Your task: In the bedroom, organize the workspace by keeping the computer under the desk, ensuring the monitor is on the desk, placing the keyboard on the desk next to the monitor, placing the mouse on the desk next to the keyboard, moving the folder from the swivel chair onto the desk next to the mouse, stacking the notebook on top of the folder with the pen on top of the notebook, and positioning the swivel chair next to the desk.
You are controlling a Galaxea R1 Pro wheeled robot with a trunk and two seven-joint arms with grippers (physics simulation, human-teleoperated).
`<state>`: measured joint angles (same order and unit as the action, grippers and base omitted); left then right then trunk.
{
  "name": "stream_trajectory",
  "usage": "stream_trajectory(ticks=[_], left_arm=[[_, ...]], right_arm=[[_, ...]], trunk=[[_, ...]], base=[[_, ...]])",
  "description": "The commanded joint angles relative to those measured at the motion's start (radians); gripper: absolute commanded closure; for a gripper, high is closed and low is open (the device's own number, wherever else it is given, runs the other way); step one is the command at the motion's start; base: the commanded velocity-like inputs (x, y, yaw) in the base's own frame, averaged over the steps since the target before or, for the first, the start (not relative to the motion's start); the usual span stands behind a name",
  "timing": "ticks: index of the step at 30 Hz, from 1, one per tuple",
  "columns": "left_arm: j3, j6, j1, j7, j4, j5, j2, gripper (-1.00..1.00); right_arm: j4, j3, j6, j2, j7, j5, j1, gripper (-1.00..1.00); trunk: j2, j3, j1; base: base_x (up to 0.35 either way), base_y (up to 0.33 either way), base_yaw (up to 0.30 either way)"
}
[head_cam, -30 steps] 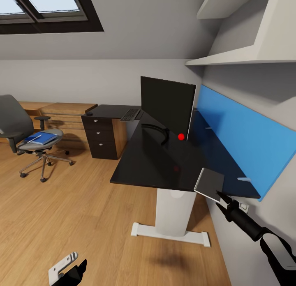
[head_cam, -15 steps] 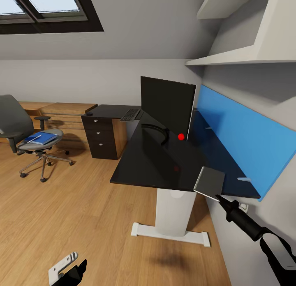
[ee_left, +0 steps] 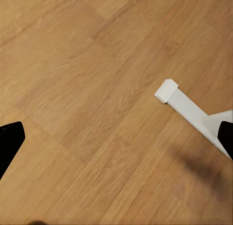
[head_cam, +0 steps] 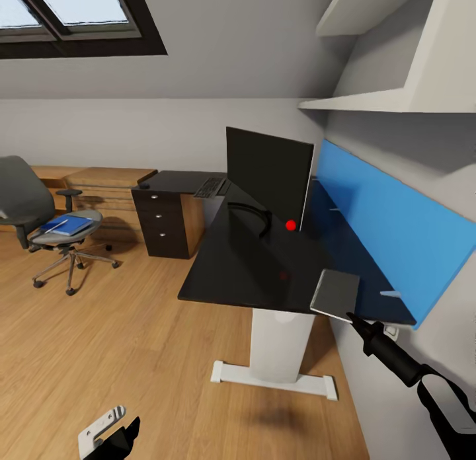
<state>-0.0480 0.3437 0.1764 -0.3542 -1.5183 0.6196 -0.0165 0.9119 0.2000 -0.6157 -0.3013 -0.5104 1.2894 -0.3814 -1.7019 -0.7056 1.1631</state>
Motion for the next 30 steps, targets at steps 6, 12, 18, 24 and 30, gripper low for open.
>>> stream_trajectory(ticks=[6, 12, 18, 24, 30], left_arm=[[0.003, 0.003, 0.0, -0.006, 0.018, 0.01, 0.0, -1.0], [0.015, 0.003, 0.0, -0.006, 0.065, 0.008, -0.002, -1.0], [0.037, 0.002, 0.0, -0.008, 0.111, 0.006, -0.003, -1.0], [0.048, -0.002, 0.0, -0.008, 0.179, 0.003, -0.006, -1.0], [0.049, -0.08, 0.0, -0.005, 0.272, 0.001, -0.017, -1.0]], right_arm=[[0.001, 0.0, -0.009, 0.008, -0.003, 0.004, -0.001, 1.0], [0.045, -0.037, -0.01, 0.032, -0.002, 0.001, -0.001, 1.0], [0.092, -0.135, -0.003, 0.044, 0.001, -0.003, -0.001, 1.0], [0.138, -0.199, 0.0, 0.047, 0.004, -0.004, -0.001, 1.0], [0.184, -0.31, 0.002, 0.054, 0.006, -0.051, -0.001, 1.0]], trunk=[[0.042, 0.018, -0.023], [0.049, 0.021, -0.027], [0.049, 0.021, -0.027], [0.049, 0.021, -0.027], [0.049, 0.021, -0.027]], base=[[0.0, 0.0, 0.001], [0.0, 0.0, 0.122], [0.0, 0.0, 0.249], [0.0, 0.0, 0.273], [0.063, 0.204, 0.279]])
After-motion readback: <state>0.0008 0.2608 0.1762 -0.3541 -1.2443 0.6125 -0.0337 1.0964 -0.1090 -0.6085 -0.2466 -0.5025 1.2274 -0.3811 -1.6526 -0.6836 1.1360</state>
